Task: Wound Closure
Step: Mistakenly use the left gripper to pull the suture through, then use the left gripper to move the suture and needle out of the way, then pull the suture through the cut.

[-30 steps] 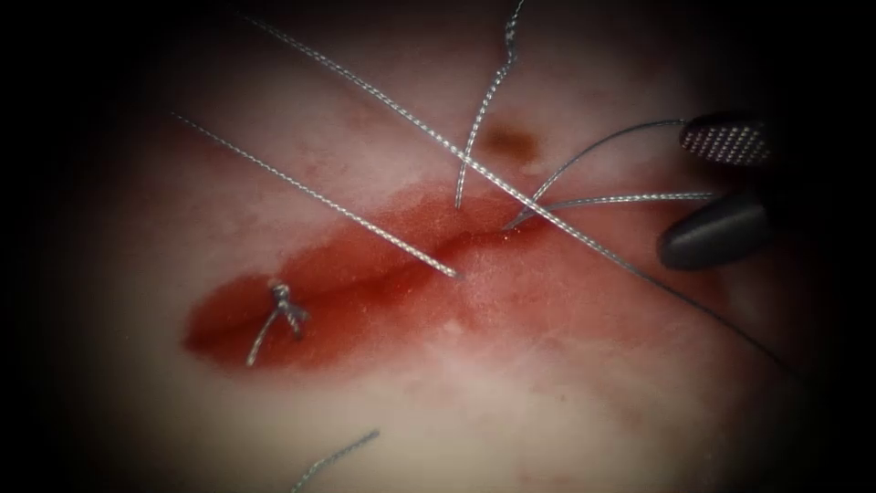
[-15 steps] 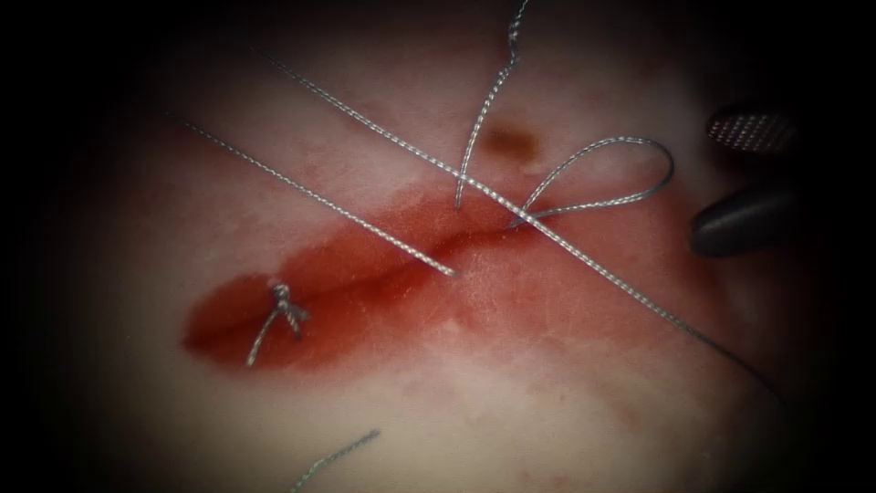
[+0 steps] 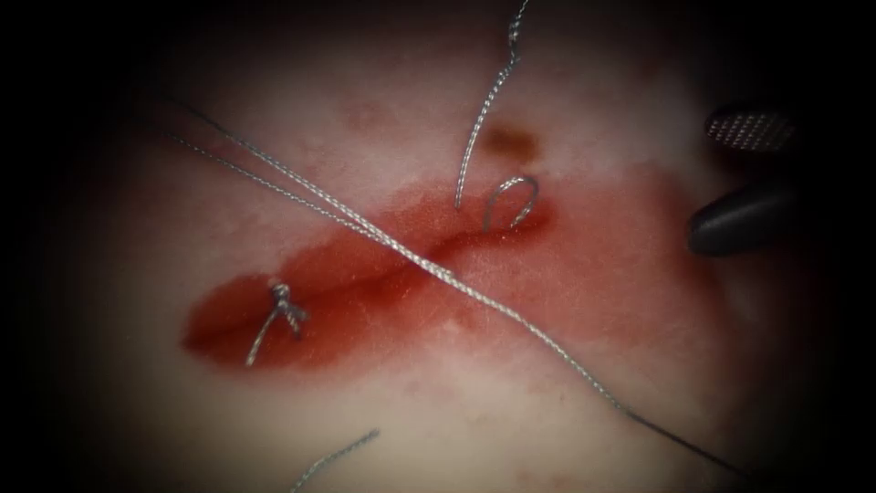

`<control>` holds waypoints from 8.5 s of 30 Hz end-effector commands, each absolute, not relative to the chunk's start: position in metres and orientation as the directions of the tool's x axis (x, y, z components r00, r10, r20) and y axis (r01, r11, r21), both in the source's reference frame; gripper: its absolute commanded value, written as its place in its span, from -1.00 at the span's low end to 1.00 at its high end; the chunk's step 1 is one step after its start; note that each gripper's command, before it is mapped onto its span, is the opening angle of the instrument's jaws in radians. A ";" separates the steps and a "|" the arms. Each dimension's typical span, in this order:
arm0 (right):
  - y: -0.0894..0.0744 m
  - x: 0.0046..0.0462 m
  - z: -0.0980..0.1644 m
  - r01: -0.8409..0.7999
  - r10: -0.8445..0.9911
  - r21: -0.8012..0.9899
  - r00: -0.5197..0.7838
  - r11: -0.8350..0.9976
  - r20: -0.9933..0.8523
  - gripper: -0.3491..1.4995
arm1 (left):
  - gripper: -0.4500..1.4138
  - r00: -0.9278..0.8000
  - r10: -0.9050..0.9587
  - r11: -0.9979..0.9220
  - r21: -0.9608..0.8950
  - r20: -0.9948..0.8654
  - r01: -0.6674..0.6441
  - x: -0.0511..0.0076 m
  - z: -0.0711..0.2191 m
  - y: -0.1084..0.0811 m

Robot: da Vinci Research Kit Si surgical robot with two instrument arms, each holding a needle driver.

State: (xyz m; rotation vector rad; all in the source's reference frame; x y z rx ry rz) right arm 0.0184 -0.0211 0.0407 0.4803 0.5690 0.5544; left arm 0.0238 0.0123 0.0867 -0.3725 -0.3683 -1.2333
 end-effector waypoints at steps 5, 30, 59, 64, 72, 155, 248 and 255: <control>-0.020 0.0197 0.040 -0.350 0.606 0.559 0.702 0.751 -0.374 0.67 | -1.00 0.303 -0.845 0.290 -0.100 0.441 0.952 0.0245 0.086 0.014; -0.021 0.0201 0.040 -0.355 0.608 0.556 0.700 0.751 -0.374 0.67 | 0.24 0.137 -0.989 0.148 0.255 0.062 0.955 0.0153 0.081 0.012; -0.021 0.0207 0.041 -0.362 0.610 0.550 0.697 0.753 -0.377 0.71 | 0.06 0.871 -0.458 0.615 0.770 0.176 0.168 -0.0212 0.077 -0.008; -0.021 0.0208 0.041 -0.361 0.610 0.551 0.696 0.753 -0.378 0.71 | 0.12 0.854 -0.340 0.670 0.738 0.394 -0.073 -0.0270 0.076 -0.010; -0.021 0.0212 0.041 -0.359 0.613 0.557 0.695 0.749 -0.376 0.71 | 0.48 0.889 -0.373 0.676 0.734 0.264 0.066 -0.0279 0.078 -0.010; -0.022 0.0220 0.041 -0.371 0.632 0.572 0.684 0.731 -0.364 0.73 | -1.00 0.856 -0.144 0.965 0.263 0.496 0.010 -0.0371 0.081 -0.005; -0.027 0.0349 0.050 -0.106 0.485 0.570 0.664 0.815 -0.569 -1.00 | -1.00 0.667 -0.603 0.720 0.659 0.438 0.218 -0.0085 0.083 0.006; -0.030 0.0330 0.052 -0.046 0.494 0.732 0.766 0.680 -0.411 -1.00 | -1.00 0.680 -0.596 0.723 0.654 0.426 0.224 -0.0082 0.083 0.006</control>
